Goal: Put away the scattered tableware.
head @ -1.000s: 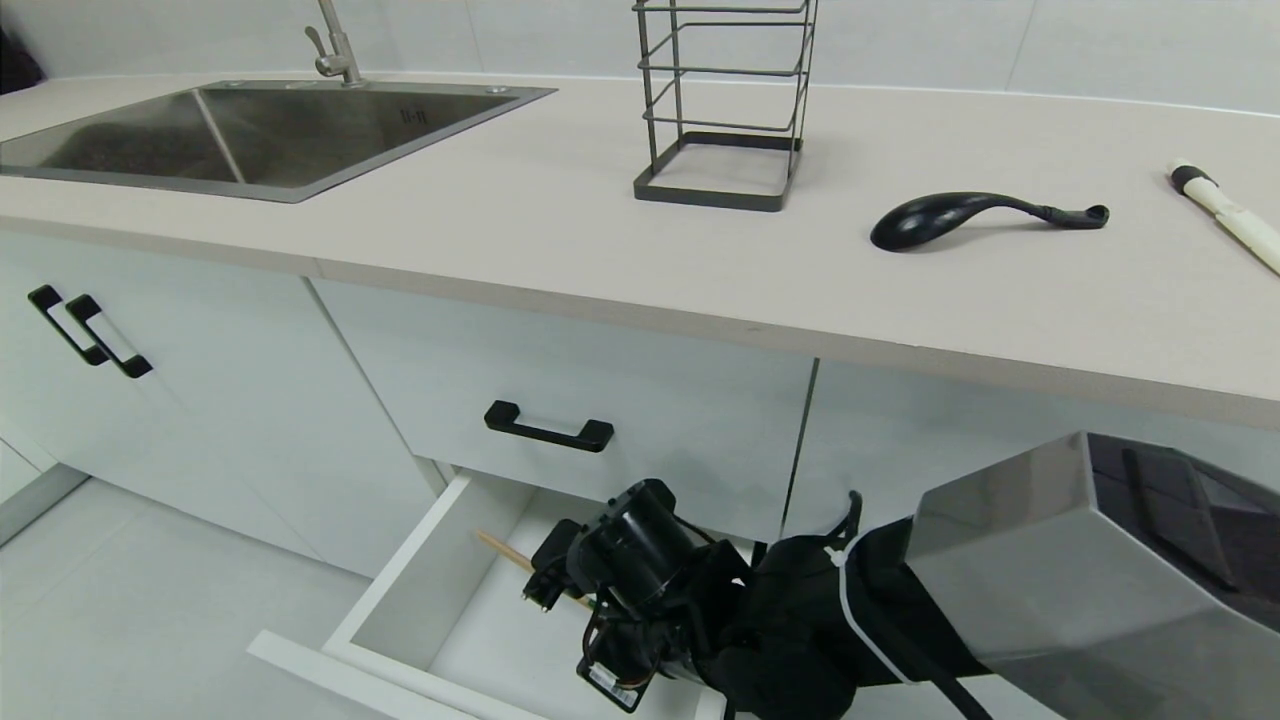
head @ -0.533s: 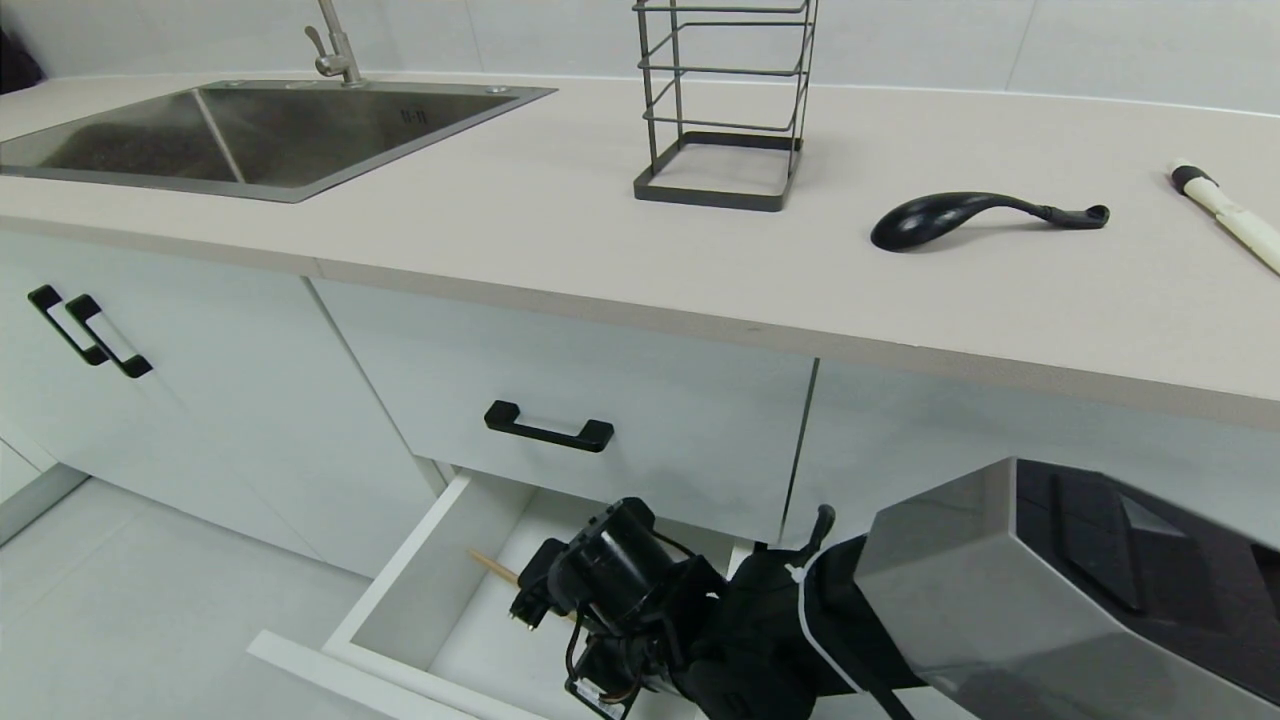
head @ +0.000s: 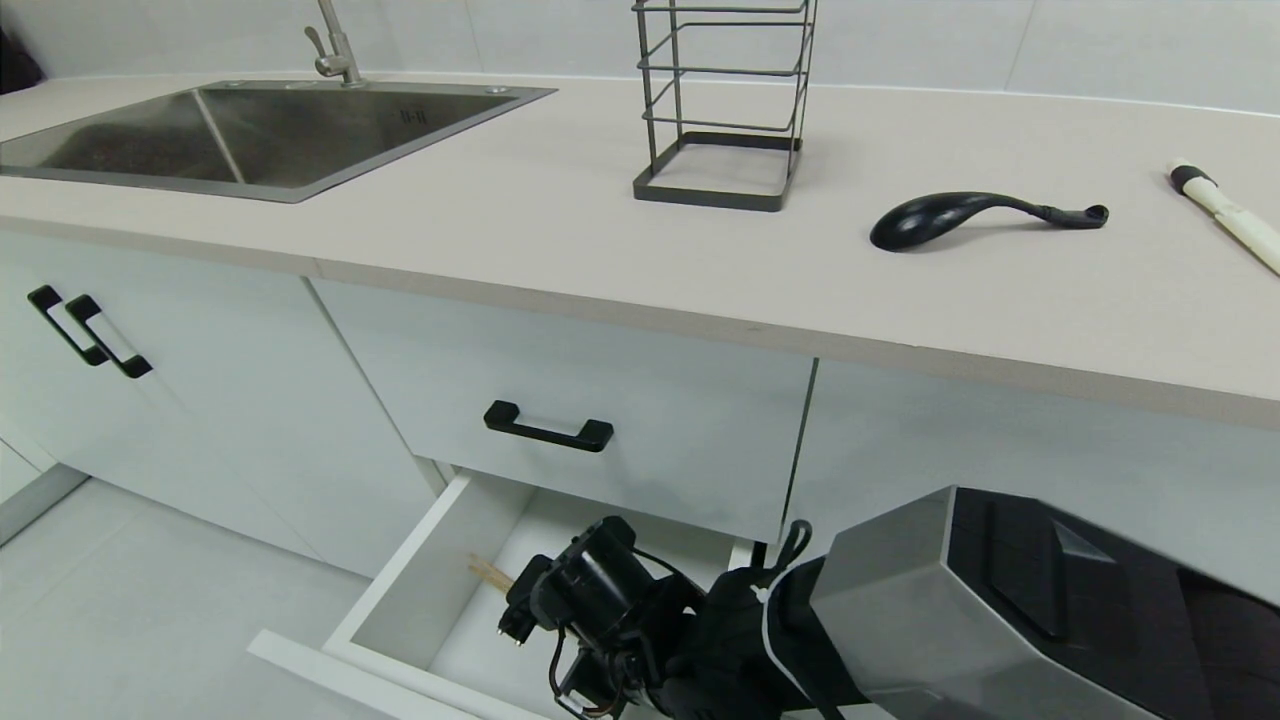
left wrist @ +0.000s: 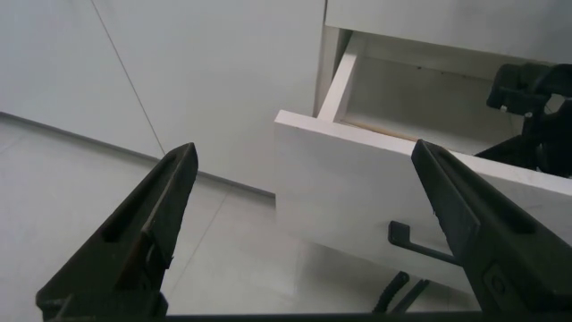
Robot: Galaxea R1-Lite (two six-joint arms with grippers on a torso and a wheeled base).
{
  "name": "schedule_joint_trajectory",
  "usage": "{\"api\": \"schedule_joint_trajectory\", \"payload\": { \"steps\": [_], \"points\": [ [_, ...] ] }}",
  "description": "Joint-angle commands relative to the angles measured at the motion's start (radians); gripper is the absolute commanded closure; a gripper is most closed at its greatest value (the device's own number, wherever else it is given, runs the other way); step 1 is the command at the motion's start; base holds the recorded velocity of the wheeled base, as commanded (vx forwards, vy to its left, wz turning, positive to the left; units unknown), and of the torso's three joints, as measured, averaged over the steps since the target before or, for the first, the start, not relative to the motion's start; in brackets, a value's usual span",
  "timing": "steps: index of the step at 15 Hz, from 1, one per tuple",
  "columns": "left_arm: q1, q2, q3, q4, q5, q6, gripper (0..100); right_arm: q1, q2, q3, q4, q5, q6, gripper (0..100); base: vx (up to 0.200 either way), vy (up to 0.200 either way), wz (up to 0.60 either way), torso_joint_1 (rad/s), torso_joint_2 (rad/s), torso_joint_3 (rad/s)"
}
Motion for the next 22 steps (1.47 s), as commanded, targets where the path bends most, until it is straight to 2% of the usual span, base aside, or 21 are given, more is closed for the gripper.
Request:
{"api": "schedule_joint_trajectory", "payload": {
  "steps": [1, 7, 8, 14, 22],
  "points": [
    [0.0, 0.0, -0.001, 0.0, 0.0, 0.0, 0, -0.001, 0.028, -0.026, -0.004, 0.001, -0.001, 100, 0.0, 0.0, 0.0, 0.0, 0.0, 0.0],
    [0.0, 0.0, -0.001, 0.0, 0.0, 0.0, 0, -0.004, 0.041, -0.036, 0.004, -0.006, -0.004, 100, 0.0, 0.0, 0.0, 0.0, 0.0, 0.0],
    [0.0, 0.0, 0.001, 0.0, 0.0, 0.0, 0, -0.004, 0.039, -0.036, 0.004, -0.006, -0.004, 0, 0.0, 0.0, 0.0, 0.0, 0.0, 0.0],
    [0.0, 0.0, -0.001, 0.0, 0.0, 0.0, 0, 0.008, -0.073, 0.014, -0.002, -0.01, -0.007, 0, 0.0, 0.0, 0.0, 0.0, 0.0, 0.0],
    [0.0, 0.0, -0.001, 0.0, 0.0, 0.0, 0, 0.077, -0.214, 0.143, -0.025, -0.012, -0.001, 0, 0.0, 0.0, 0.0, 0.0, 0.0, 0.0]
  ]
}}
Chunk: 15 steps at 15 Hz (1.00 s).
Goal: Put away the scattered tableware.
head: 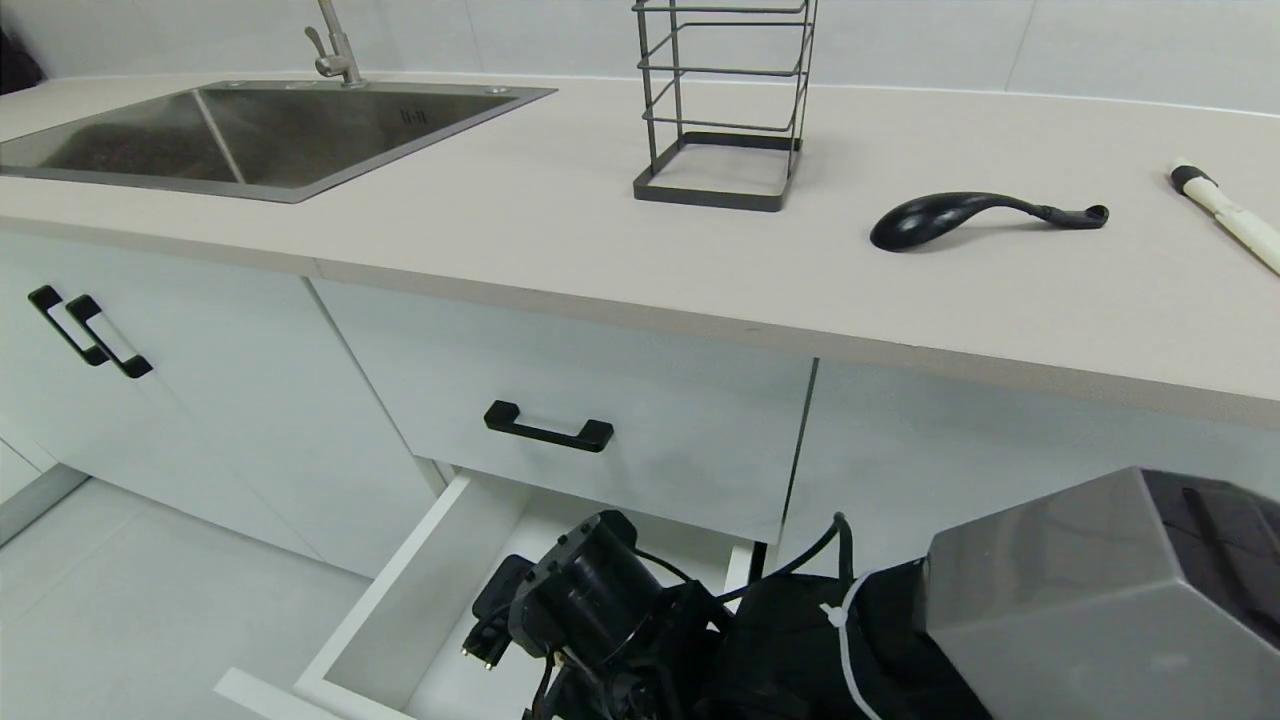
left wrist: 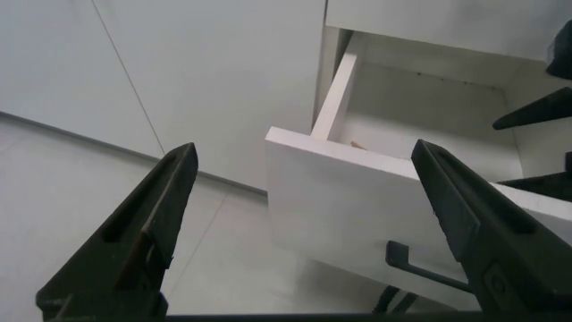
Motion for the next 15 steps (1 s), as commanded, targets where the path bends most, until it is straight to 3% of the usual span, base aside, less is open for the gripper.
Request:
{"api": "schedule_joint_trajectory", "payload": {
  "steps": [1, 11, 15],
  "points": [
    [0.0, 0.0, -0.001, -0.001, 0.001, 0.0, 0, 0.004, -0.058, 0.033, -0.019, -0.001, -0.001, 0, 0.0, 0.0, 0.0, 0.0, 0.0, 0.0],
    [0.0, 0.0, 0.001, 0.0, 0.001, 0.0, 0, 0.005, -0.272, 0.316, -0.286, 0.006, -0.002, 0, 0.0, 0.0, 0.0, 0.0, 0.0, 0.0],
    [0.0, 0.0, -0.001, 0.0, 0.001, 0.0, 0, 0.012, -0.364, 0.556, -0.493, 0.041, -0.008, 0, 0.0, 0.0, 0.0, 0.0, 0.0, 0.0]
  ]
}}
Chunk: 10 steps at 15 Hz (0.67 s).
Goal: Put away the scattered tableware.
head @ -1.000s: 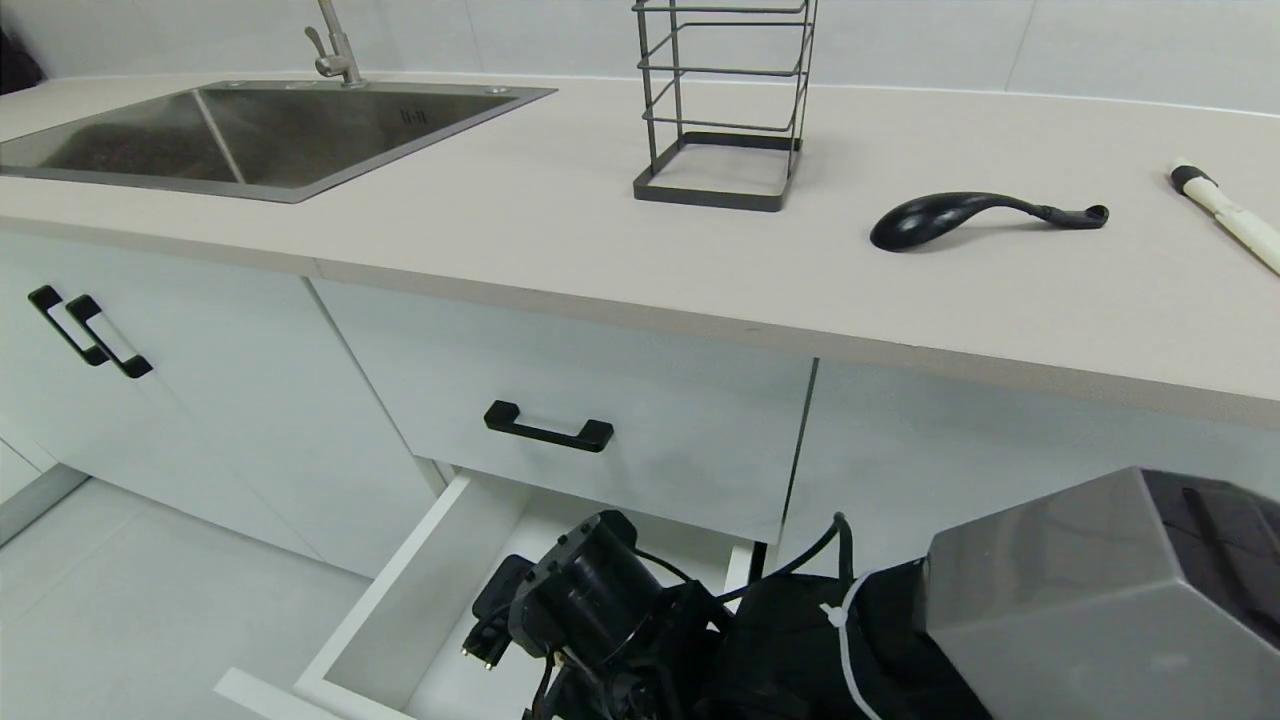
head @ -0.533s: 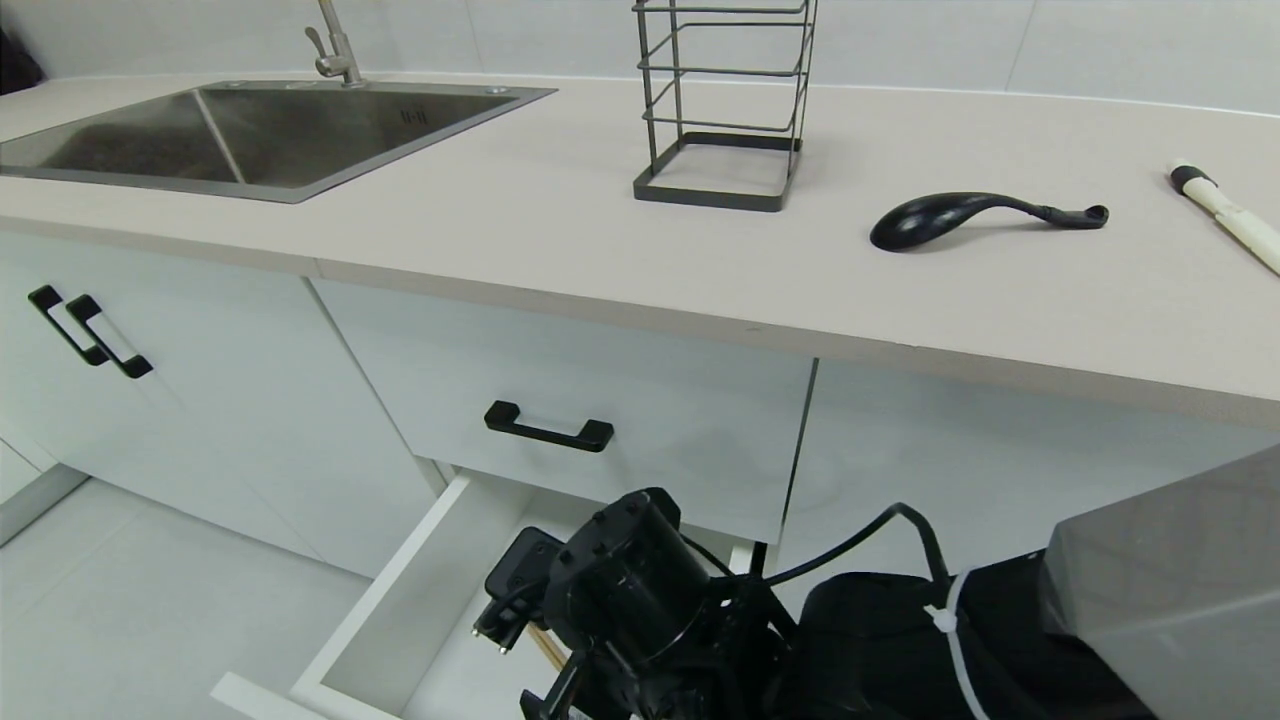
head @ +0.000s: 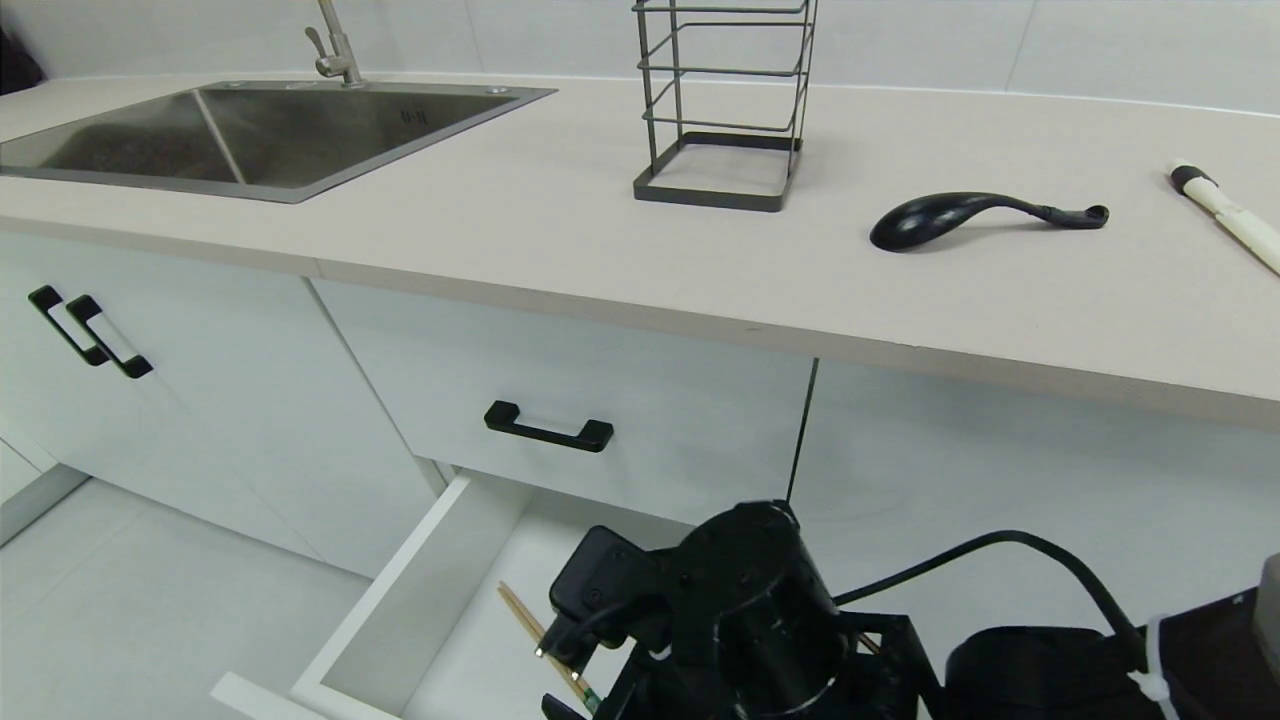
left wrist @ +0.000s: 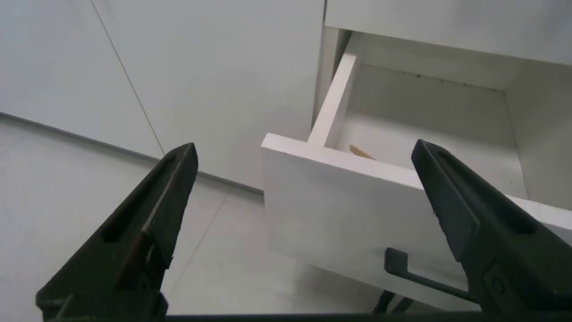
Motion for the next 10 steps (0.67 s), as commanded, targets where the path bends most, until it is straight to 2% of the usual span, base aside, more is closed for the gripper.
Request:
{"api": "schedule_joint_trajectory", "payload": {
  "steps": [1, 2, 8, 10],
  "points": [
    [0.0, 0.0, 0.0, 0.0, 0.0, 0.0, 0, 0.002, -0.064, 0.098, -0.054, 0.017, -0.001, 0, 0.0, 0.0, 0.0, 0.0, 0.0, 0.0],
    [0.0, 0.0, 0.001, 0.0, 0.0, 0.0, 0, 0.002, -0.125, 0.187, -0.096, 0.054, -0.003, 0, 0.0, 0.0, 0.0, 0.0, 0.0, 0.0],
    [0.0, 0.0, 0.0, 0.0, 0.0, 0.0, 0, -0.01, -0.268, 0.326, -0.097, 0.143, -0.001, 0, 0.0, 0.0, 0.0, 0.0, 0.0, 0.0],
    [0.0, 0.0, 0.001, 0.0, 0.0, 0.0, 0, -0.044, -0.335, 0.383, -0.097, 0.172, 0.0, 0, 0.0, 0.0, 0.0, 0.0, 0.0, 0.0]
  ]
}}
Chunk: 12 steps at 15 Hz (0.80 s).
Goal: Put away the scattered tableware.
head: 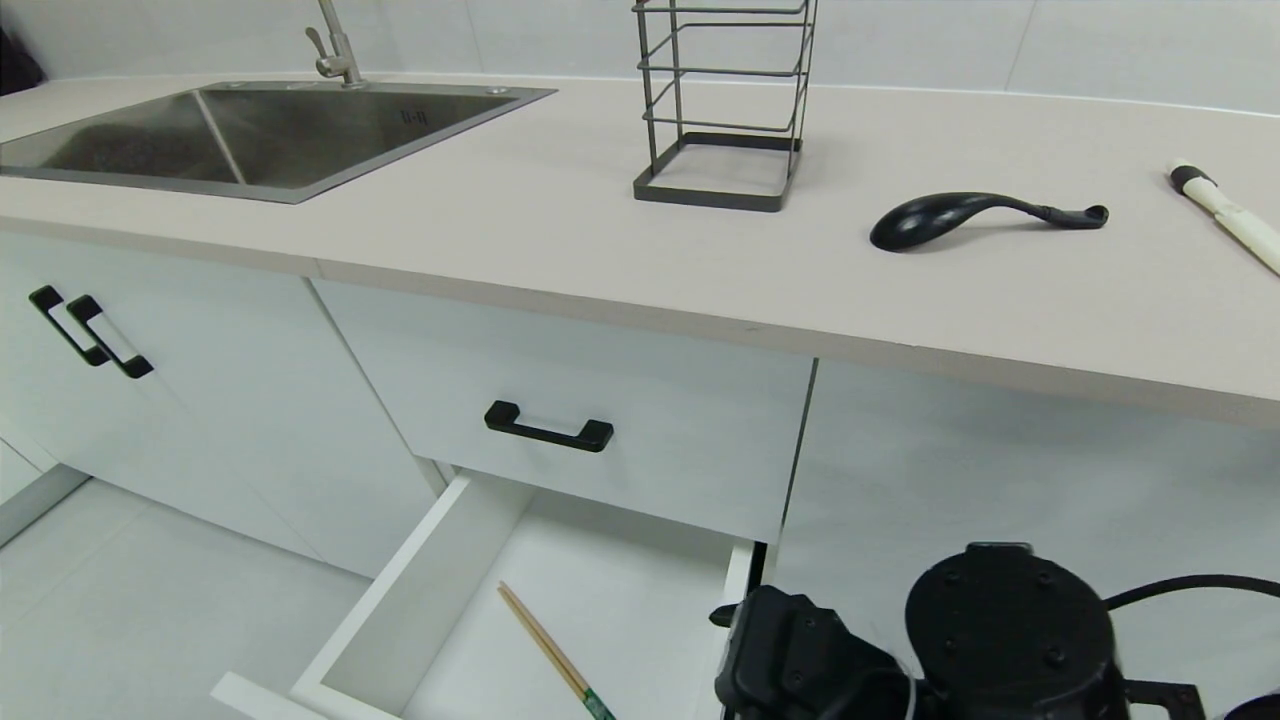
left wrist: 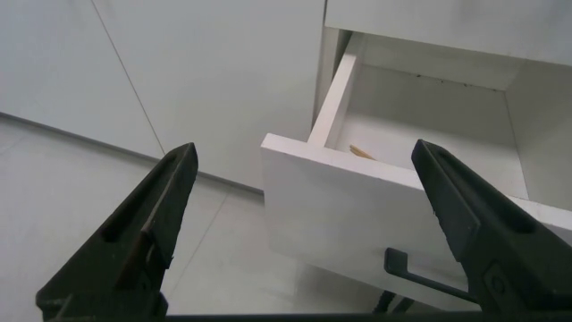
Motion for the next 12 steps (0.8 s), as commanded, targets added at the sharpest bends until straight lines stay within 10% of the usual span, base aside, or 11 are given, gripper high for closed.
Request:
{"api": "schedule_joint_trajectory", "payload": {
  "steps": [1, 12],
  "points": [
    [0.0, 0.0, 0.0, 0.0, 0.0, 0.0, 0, -0.037, -0.091, 0.059, 0.0, 0.03, 0.0, 0, 0.0, 0.0, 0.0, 0.0, 0.0, 0.0],
    [0.0, 0.0, 0.0, 0.0, 0.0, 0.0, 0, -0.135, -0.266, 0.189, 0.0, 0.112, 0.0, 0, 0.0, 0.0, 0.0, 0.0, 0.0, 0.0]
  ]
}}
